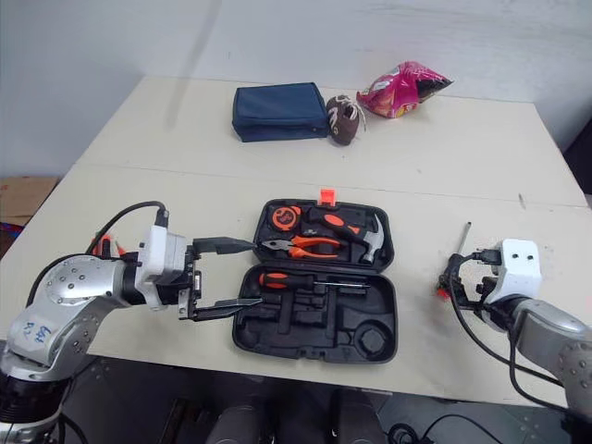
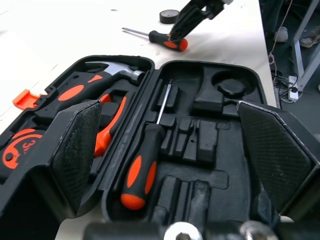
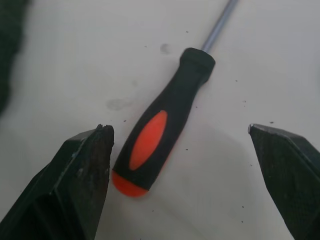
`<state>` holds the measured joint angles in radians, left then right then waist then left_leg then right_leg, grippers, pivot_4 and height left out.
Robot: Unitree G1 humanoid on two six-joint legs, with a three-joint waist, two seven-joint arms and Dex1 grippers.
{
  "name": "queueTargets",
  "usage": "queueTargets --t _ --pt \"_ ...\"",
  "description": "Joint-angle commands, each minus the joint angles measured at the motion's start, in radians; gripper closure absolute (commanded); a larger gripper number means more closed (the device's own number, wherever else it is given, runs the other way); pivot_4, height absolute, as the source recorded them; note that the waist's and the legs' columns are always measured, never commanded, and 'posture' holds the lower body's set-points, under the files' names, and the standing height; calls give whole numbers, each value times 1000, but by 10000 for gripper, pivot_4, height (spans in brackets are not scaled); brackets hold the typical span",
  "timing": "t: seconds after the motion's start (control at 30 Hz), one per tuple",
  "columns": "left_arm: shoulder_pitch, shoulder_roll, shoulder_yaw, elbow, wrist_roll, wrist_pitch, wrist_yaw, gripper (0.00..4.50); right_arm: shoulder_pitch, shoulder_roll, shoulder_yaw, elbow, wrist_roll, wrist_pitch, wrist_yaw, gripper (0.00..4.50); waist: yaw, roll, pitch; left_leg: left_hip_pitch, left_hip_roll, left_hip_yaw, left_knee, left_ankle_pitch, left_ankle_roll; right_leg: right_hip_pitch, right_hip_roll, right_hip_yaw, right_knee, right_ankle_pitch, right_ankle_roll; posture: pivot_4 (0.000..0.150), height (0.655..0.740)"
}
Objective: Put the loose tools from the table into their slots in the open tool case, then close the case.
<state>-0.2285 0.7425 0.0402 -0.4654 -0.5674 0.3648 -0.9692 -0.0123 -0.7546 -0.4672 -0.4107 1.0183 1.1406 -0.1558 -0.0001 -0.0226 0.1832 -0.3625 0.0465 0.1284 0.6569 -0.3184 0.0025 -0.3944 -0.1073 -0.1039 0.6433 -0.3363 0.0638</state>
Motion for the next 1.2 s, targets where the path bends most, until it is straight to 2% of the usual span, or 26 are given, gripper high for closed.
queueTargets --t 0.03,0.13,0.23,0.4,0.43,0.6,0.73,0.83,1.03,1.1,1.2 --pt "-25 9 25 -73 -61 40 6 1014 -81 69 26 62 -57 47 -89 0 -1 0 0 -2 1 -1 2 0 0 0 0 -1 0 0 0 1500 7400" --pt "-19 11 22 -77 -52 39 2 1014 -116 121 46 68 -88 88 -126 0 -3 0 0 -6 1 -3 5 0 0 -2 1 -1 0 0 1 1500 7400" --pt "-13 11 22 -80 -48 36 4 0 -126 150 54 56 -119 117 -129 7843 -4 0 0 -6 2 -4 5 0 0 -2 3 -1 0 0 1 1500 7400" --pt "-5 12 29 -78 -46 31 7 0 -142 171 53 53 -191 74 -93 31595 -3 0 0 -6 2 -4 5 0 0 -1 3 -1 0 1 1 1500 7400" --pt "-5 12 31 -76 -46 29 6 0 -141 175 52 54 -206 58 -83 35027 -3 0 0 -7 2 -4 6 0 0 -1 3 -1 0 1 1 1500 7400" --pt "-15 -15 34 -35 1 -63 2 0 -136 201 48 51 -277 -165 72 34779 -5 0 0 -7 1 -4 6 0 1 -1 3 -1 -1 1 1 1500 7400" --pt "-21 -17 38 -14 -5 -77 -15 0 -120 105 145 31 -370 -382 367 34779 -4 4 2 -7 1 -3 5 -1 1 -3 4 0 -1 1 1 1500 7400" --pt "12 34 74 6 -41 -54 -78 0 -201 -22 223 93 -408 -562 709 34779 -9 5 3 -7 2 -3 5 -1 1 -3 6 0 -1 1 1 1500 7400" --pt "96 68 157 -17 -90 -37 -104 0 -304 -127 367 63 -366 -616 1100 34779 -10 5 3 -7 3 -5 5 -1 1 -3 6 -1 -1 1 1 1500 7400" --pt "112 75 175 -17 -90 -44 -111 0 -317 -151 400 48 -367 -616 1177 34779 -6 5 3 -8 3 -5 5 -1 1 -3 5 -2 -2 1 1 1500 7400" --pt "191 98 229 -12 -77 -46 -125 0 -363 -210 544 26 -448 -622 1316 34779 -4 5 3 -8 2 -5 6 -2 3 -2 3 -2 -2 1 1 1500 7400"
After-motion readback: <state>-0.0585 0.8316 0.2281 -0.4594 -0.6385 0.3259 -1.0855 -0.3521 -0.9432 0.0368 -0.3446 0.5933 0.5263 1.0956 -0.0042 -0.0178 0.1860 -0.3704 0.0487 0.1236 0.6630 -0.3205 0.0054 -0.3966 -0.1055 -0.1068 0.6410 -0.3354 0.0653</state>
